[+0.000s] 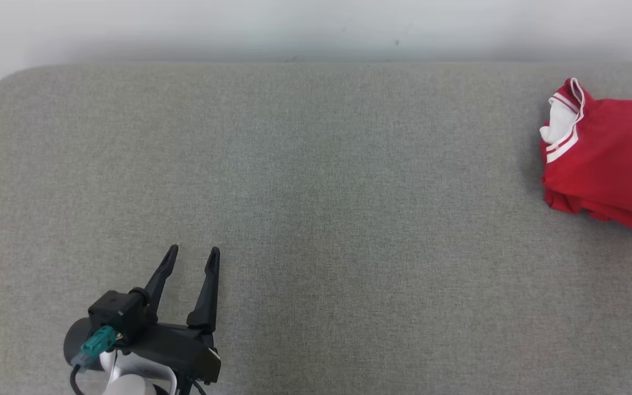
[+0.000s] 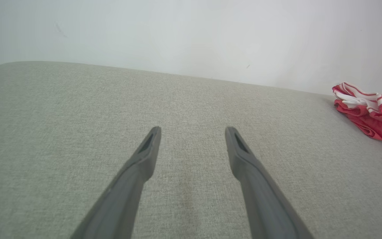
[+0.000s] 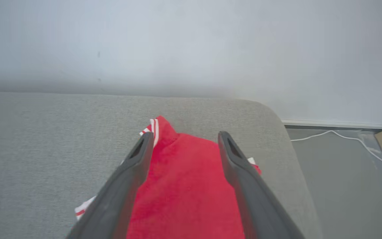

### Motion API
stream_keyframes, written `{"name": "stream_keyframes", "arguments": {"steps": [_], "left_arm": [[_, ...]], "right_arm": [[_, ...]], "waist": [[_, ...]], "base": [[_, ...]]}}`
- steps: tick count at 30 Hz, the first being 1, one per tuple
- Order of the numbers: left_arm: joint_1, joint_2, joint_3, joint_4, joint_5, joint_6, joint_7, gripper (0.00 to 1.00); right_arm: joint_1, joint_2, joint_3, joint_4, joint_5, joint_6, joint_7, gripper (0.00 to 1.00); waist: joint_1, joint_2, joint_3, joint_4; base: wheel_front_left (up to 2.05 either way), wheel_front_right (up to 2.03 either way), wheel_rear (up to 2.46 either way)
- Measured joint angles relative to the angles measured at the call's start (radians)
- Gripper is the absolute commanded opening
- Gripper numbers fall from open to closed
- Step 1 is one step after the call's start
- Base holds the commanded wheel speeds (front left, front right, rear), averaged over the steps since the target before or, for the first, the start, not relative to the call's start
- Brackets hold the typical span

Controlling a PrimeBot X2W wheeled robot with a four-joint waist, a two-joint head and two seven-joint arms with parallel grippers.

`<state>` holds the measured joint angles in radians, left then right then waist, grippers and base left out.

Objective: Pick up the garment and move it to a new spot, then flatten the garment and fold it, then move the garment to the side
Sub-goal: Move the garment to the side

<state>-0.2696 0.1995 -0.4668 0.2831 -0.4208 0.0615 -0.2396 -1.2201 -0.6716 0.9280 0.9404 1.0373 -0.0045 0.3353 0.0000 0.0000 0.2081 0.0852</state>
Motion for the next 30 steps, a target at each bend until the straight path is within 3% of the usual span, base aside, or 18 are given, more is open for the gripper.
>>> {"name": "stream_keyframes", "arguments": {"steps": [5,8,19,22,27,30], "left_arm": [[0.032,0.005,0.014,0.007,-0.016,0.001,0.0,1.0],[0.058,0.011,0.026,0.011,-0.025,0.01,0.0,1.0],[0.136,0.021,0.059,-0.004,-0.033,0.025,-0.008,1.0],[0.153,0.021,0.062,-0.008,-0.033,0.027,-0.008,1.0],[0.178,0.021,0.07,-0.019,-0.034,0.031,-0.008,1.0],[0.207,0.024,0.08,-0.032,-0.036,0.036,-0.009,1.0]], "right_arm": [[0.126,0.064,-0.06,-0.06,0.092,0.053,-0.124,1.0],[0.189,0.084,-0.091,-0.104,0.127,0.068,-0.21,1.0],[0.428,0.129,-0.137,-0.314,0.148,0.083,-0.529,1.0],[0.49,0.122,-0.136,-0.367,0.125,0.067,-0.597,1.0],[0.588,0.113,-0.148,-0.44,0.109,0.018,-0.599,1.0],[0.648,0.109,-0.156,-0.497,0.076,-0.029,-0.598,1.0]], "waist": [[0.0,0.0,-0.038,-0.007],[-0.0001,0.0,-0.062,-0.016],[-0.0002,0.0,-0.159,-0.063],[-0.0002,-0.0001,-0.18,-0.076],[-0.0002,-0.0001,-0.208,-0.089],[-0.0002,0.0,-0.224,-0.099]], "base": [[0.0,0.0,0.0],[0.0,0.0,0.0],[0.0,0.0,0.0],[0.0,0.0,0.0],[0.0,0.0,0.0],[0.0,0.0,0.0]]}}
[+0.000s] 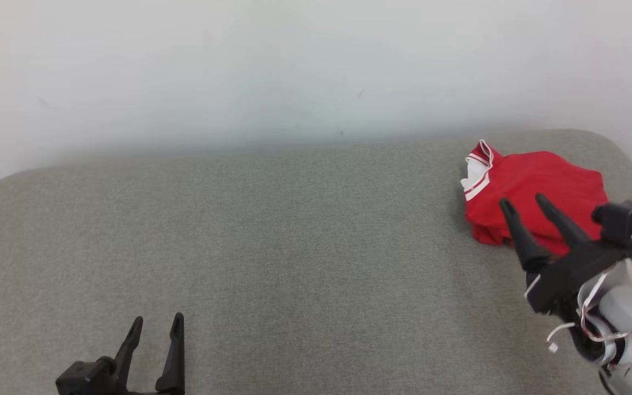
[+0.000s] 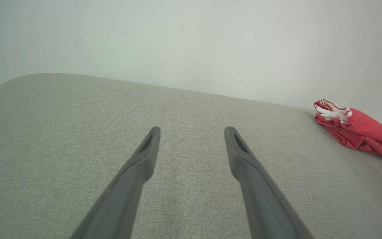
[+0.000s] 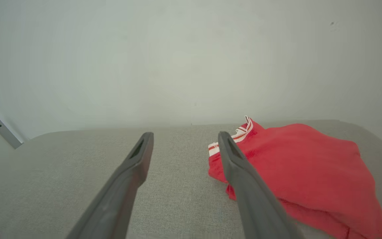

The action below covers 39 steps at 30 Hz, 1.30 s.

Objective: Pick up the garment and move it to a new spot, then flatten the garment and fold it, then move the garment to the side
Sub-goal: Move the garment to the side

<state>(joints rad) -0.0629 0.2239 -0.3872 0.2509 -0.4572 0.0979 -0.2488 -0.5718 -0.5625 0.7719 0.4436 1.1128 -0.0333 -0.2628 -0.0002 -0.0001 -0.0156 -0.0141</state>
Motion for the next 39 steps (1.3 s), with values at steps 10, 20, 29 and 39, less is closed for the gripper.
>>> {"name": "stream_keyframes", "arguments": {"steps": [10,20,29,39], "left_arm": [[0.024,0.006,0.04,-0.042,-0.001,0.009,0.0,1.0],[0.044,0.005,0.057,-0.067,0.001,0.016,-0.002,1.0],[0.06,0.012,0.085,-0.069,0.016,0.022,-0.002,1.0],[0.086,0.004,0.093,-0.106,0.059,0.025,0.003,1.0]], "right_arm": [[0.217,-0.001,-0.183,-0.203,-0.059,-0.086,0.007,1.0],[0.391,0.049,-0.329,-0.318,-0.154,-0.091,0.007,1.0],[0.508,0.09,-0.434,-0.323,-0.394,-0.091,0.007,1.0],[0.541,0.118,-0.482,-0.319,-0.501,-0.091,0.007,1.0]], "waist": [[0.0002,0.0,-0.024,-0.036],[0.0001,0.0,-0.022,-0.044],[0.0003,0.0001,-0.018,-0.038],[0.0002,0.0001,-0.012,-0.028]], "base": [[0.0,0.0,0.0],[0.0,0.0,0.0],[0.0,0.0,0.0],[0.0,0.0,0.0]]}}
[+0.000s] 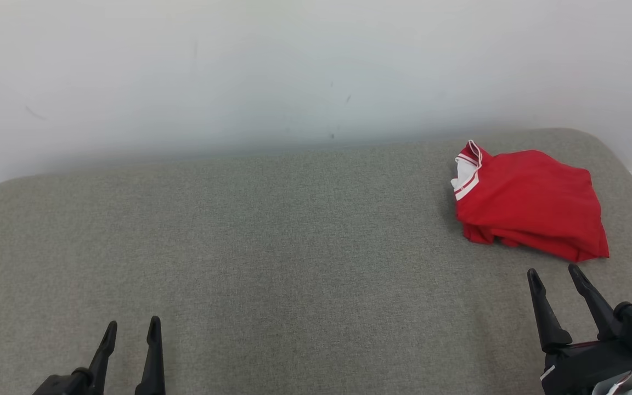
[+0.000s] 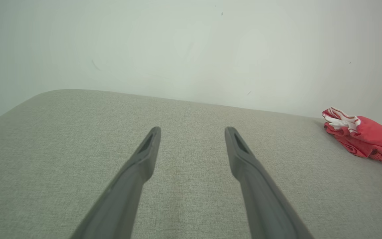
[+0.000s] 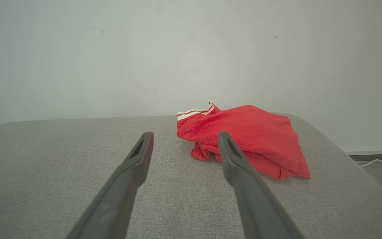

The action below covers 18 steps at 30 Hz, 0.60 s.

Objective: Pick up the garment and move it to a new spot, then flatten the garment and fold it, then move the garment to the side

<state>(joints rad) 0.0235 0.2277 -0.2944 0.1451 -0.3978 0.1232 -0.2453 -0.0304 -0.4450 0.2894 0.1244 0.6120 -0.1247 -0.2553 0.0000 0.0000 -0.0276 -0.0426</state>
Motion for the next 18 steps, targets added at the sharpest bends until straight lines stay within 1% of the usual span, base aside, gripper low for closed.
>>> {"name": "stream_keyframes", "arguments": {"steps": [10,18], "left_arm": [[0.014,-0.01,0.028,-0.021,0.012,0.001,0.026,1.0],[0.02,-0.034,0.068,-0.028,0.038,0.001,0.042,1.0]], "right_arm": [[0.004,0.035,-0.04,-0.002,-0.066,0.0,0.0,1.0],[0.015,0.071,-0.081,-0.002,-0.096,0.0,0.0,1.0]], "waist": [[0.0,0.0,0.005,0.006],[0.0,0.0,0.007,0.007]], "base": [[0.0,0.0,0.0],[0.0,0.0,0.0]]}}
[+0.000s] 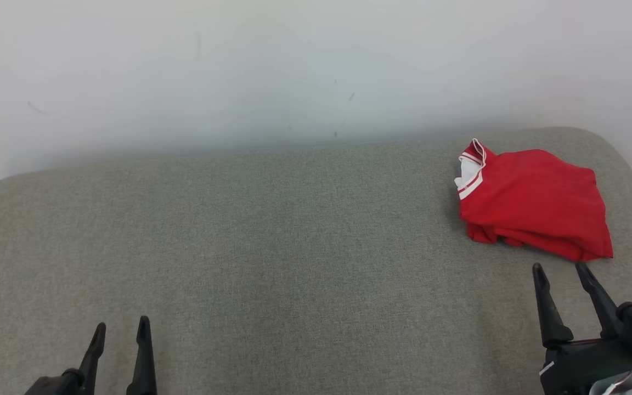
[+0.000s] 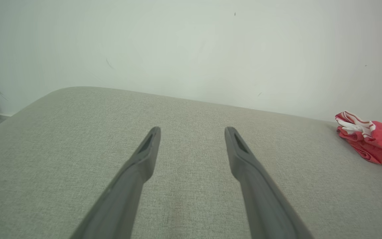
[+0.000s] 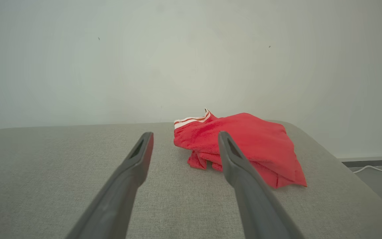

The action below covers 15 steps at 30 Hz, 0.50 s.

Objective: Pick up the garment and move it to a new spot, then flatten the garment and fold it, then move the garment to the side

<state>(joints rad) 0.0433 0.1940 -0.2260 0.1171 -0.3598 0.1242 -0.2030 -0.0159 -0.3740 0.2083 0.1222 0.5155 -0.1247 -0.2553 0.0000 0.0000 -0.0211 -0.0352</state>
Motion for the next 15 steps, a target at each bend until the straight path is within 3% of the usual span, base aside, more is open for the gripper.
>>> {"name": "stream_keyframes", "arguments": {"steps": [15], "left_arm": [[0.017,-0.036,0.041,-0.03,0.031,0.0,0.019,1.0]], "right_arm": [[0.01,0.033,-0.05,0.001,-0.034,0.0,0.0,1.0]], "waist": [[0.0,0.0,0.001,-0.001]], "base": [[0.0,0.0,0.0]]}}
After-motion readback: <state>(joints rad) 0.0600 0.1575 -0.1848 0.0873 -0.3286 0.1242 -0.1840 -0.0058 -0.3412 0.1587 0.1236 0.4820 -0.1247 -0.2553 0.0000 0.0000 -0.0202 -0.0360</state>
